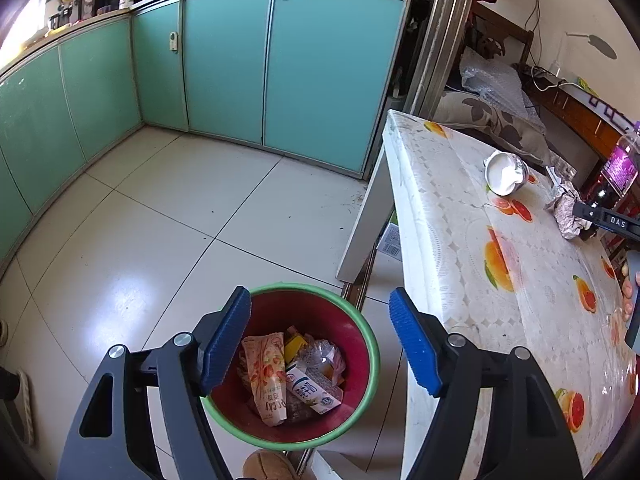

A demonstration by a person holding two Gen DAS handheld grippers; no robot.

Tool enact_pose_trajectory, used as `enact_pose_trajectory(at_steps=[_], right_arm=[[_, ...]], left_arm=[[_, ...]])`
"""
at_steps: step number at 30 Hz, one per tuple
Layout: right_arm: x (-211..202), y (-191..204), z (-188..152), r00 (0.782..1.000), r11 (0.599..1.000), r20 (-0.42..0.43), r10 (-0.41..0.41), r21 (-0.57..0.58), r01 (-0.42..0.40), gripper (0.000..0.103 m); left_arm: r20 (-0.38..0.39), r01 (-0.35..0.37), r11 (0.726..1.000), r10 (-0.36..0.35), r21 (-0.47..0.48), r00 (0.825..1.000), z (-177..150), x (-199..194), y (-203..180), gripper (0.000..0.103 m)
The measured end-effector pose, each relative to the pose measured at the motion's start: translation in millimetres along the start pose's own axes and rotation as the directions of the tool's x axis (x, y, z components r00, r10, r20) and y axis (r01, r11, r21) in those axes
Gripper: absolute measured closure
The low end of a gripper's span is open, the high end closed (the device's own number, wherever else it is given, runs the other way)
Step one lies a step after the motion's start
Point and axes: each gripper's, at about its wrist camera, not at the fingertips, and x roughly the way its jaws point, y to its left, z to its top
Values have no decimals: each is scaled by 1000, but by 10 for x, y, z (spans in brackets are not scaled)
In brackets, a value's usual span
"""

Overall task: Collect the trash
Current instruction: 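Grasp the crumpled foil wrapper with the right while the left grasps the white LIFE paper cup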

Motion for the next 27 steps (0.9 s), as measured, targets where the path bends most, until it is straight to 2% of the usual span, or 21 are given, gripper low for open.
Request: enact_pose_trajectory(at_steps=[3, 4, 5, 8, 11, 14, 19, 23, 27], right_arm=[[180, -56, 21, 1000, 1000, -25, 14, -4, -14, 25], [228, -77, 26, 1000, 1000, -26, 13, -5, -13, 33], [259, -91, 23, 999, 1000, -28, 20, -5, -21, 50], [211, -142, -25, 997, 997, -14, 76, 22, -76, 55], [-1, -176, -160, 990, 989, 12, 138, 46, -139, 55], [-205, -237, -318, 978, 975, 43, 202, 88, -205, 54], [-274, -248, -487, 982, 981, 26, 187, 51, -188, 53], [-375, -314, -485, 970, 968, 43, 240, 62, -243, 50], [-408, -359, -541, 968, 967, 36, 248, 41, -250, 49]], left_arm=[[3, 5, 1000, -5, 16, 1000, 28, 16, -144, 31], [6, 8, 1000, -8, 17, 1000, 40, 14, -181, 30], [10, 11, 1000, -11, 17, 1000, 57, 15, -217, 29], [22, 17, 1000, -18, 20, 1000, 109, 19, -325, 28], [39, 30, 998, -32, 49, 999, 158, 4, -479, 28], [63, 26, 992, -34, 120, 997, 256, 8, -726, 21], [100, 4, 963, -32, 268, 994, 557, 151, -1287, 12], [34, 73, 950, -87, 304, 996, 892, 461, -1731, 13], [47, 56, 912, -83, 406, 995, 1060, 676, -2187, 13]])
